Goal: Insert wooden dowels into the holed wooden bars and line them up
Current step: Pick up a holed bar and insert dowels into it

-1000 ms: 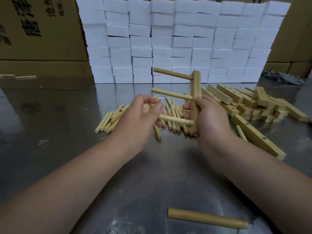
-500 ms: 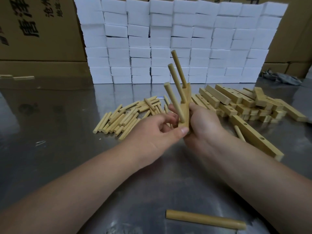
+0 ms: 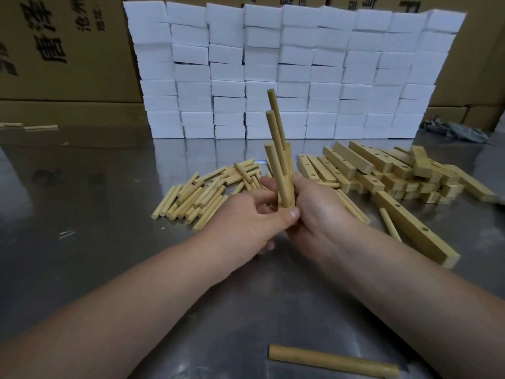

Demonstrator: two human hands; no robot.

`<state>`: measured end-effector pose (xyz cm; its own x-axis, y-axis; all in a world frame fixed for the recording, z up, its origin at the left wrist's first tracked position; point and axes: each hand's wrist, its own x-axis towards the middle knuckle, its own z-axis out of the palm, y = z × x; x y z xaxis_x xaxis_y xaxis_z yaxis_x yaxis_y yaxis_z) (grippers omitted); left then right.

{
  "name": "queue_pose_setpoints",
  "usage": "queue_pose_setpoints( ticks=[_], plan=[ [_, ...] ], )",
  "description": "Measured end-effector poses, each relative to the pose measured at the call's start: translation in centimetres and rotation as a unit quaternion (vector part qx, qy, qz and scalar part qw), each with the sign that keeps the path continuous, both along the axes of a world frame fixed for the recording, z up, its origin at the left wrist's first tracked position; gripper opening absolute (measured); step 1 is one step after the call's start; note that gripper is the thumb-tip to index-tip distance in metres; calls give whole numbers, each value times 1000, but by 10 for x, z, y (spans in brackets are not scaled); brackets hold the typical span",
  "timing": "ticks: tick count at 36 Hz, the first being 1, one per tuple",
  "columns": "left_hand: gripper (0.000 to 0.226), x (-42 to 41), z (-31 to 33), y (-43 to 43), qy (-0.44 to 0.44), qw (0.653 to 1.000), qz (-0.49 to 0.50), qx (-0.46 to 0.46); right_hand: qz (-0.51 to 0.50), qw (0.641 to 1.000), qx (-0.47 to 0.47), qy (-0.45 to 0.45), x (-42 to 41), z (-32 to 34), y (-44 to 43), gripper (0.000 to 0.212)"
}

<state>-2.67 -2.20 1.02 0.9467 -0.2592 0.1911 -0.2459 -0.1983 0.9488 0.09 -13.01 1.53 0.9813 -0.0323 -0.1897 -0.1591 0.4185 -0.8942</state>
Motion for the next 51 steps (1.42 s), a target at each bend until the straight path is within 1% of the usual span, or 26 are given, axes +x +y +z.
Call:
queue_pose_setpoints(
  ticks=[4,5,7,11,15,18,23,25,27,29,34,37,38,39,40,41,43,44,46,48,51],
  plan=[
    [41,2,-1,-1,0,1000,22,-9,0,1000,9,1,0,0,-1,46],
    [43,2,-1,-2,2,999,32,-13,-3,1000,10,-4,0,0,-2,46],
    [39,3,0,-2,2,998,53,-19,-4,1000,12,-14,0,1,-2,44],
    [16,5,0,1,-23,995,97,1,4,1000,14,-8,1,1,-3,37],
    [6,8,-2,5,-47,991,124,-1,14,1000,13,1,-1,2,-4,34],
    [12,9,-3,7,-74,987,137,30,27,999,23,-5,-2,3,-3,32],
    [5,12,0,15,-106,971,193,96,51,998,21,-23,-3,3,-3,27],
    [5,14,1,18,-118,965,209,107,48,998,16,-29,-1,2,-4,26],
    [13,15,3,21,-133,959,221,119,48,998,7,-37,0,1,-5,25],
    [19,15,2,23,-142,953,226,141,55,997,-5,-46,0,1,-5,25],
    [16,17,2,26,-148,942,231,195,61,995,-55,-61,1,-2,-7,21],
    [10,22,4,29,-133,943,248,176,45,988,-113,-97,-2,-3,-7,15],
    [11,24,5,32,-126,942,265,161,35,983,-137,-116,-3,-3,-6,19],
    [14,27,7,36,-118,940,285,144,25,976,-167,-134,-3,-4,-5,31],
    [17,32,10,40,-109,939,303,123,16,967,-201,-154,-3,-5,-5,38],
    [21,36,13,45,-98,937,320,101,7,957,-232,-175,-3,-6,-5,39],
    [26,47,21,57,-81,926,361,79,-4,939,-275,-204,-2,-8,-6,34],
    [27,52,24,66,-79,915,384,90,-6,932,-292,-214,-1,-9,-6,30],
    [25,61,27,86,-85,890,426,140,-3,920,-319,-227,0,-11,-7,19],
    [25,68,26,108,-80,863,457,200,2,918,-322,-231,1,-12,-8,12],
    [29,74,14,135,-30,826,487,282,10,913,-333,-236,3,-14,-7,14]
  ],
)
